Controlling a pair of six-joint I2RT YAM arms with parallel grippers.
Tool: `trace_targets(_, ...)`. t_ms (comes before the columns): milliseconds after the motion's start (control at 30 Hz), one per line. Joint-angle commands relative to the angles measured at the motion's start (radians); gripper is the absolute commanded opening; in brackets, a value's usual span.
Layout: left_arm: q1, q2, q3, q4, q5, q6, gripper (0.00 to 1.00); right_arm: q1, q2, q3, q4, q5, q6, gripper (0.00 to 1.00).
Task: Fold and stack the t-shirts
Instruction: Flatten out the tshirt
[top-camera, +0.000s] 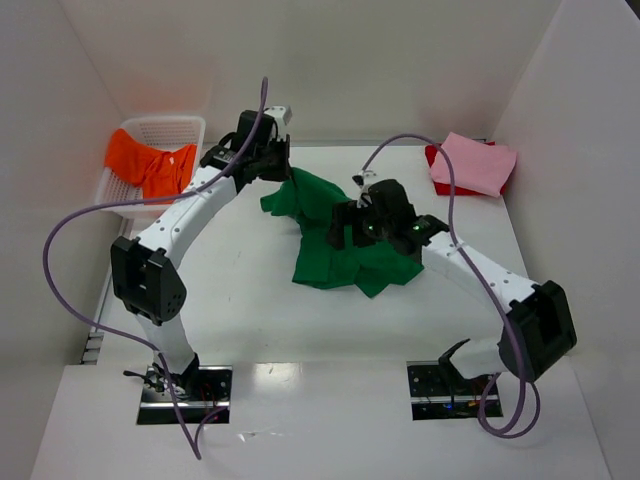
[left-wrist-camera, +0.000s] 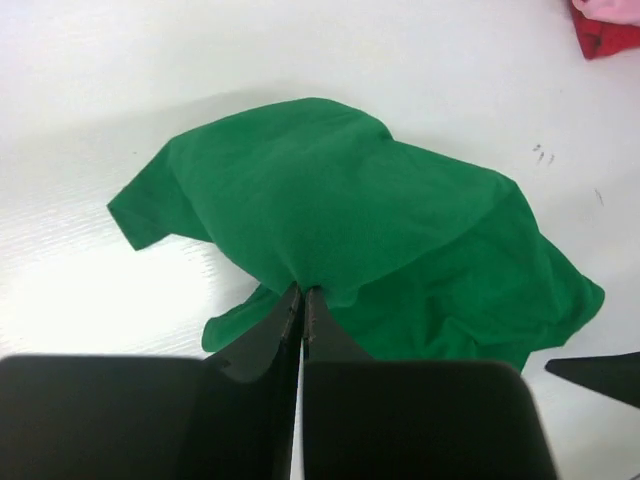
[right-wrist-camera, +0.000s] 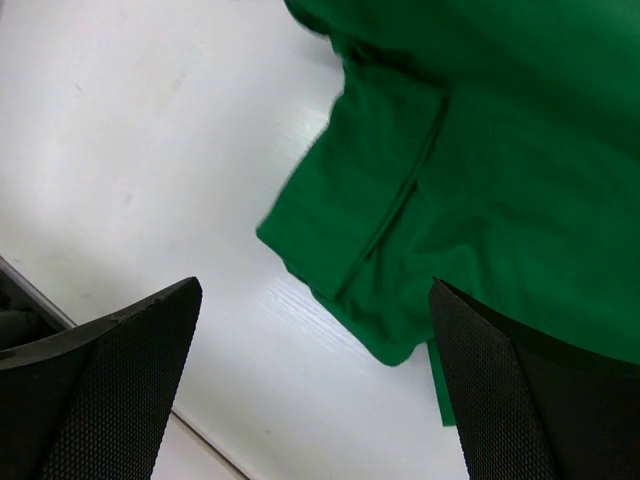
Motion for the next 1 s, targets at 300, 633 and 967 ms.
trace_targets(300,0.121,0.03,0.111,0.096,0.085,0.005,0.0,0.111,0.258,0.01,0.082,0.023,0.028,0.94)
trace_targets(633,0.163,0.03,0.072,0.105,0.129,0.023,0.0,0.147,0.368,0.067,0.151,-0.014,0.029,0.91)
trace_targets(967,0.172,0.03,0.054,0.114,0.149,0.023,0.0,0.169,0.415,0.11,0.17,-0.034,0.038,0.85)
